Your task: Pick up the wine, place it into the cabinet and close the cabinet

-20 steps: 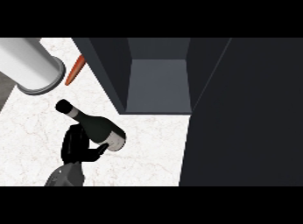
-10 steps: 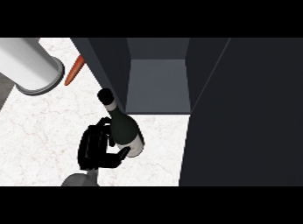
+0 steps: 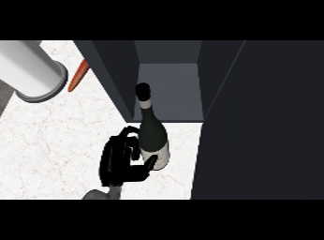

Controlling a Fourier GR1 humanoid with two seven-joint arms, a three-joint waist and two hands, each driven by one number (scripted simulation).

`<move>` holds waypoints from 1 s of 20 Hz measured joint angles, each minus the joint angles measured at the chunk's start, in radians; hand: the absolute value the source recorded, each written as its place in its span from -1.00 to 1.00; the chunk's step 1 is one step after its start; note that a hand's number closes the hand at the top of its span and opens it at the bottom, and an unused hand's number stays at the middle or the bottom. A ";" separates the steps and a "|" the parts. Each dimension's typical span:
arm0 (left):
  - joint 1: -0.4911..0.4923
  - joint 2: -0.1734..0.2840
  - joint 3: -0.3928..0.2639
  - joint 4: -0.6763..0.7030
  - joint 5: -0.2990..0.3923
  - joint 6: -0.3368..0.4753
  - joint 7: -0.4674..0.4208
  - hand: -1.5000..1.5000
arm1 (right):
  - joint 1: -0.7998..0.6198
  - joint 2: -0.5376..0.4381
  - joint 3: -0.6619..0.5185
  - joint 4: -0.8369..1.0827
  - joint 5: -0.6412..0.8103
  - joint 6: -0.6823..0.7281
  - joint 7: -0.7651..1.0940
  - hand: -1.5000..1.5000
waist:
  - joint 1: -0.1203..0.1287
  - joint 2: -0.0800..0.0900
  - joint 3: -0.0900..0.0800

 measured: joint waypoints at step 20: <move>-0.318 0.000 -0.114 0.361 0.275 0.093 -0.202 1.00 | -0.024 -0.002 -0.035 0.036 -0.039 0.016 -0.013 -1.00 | -0.007 0.002 -0.001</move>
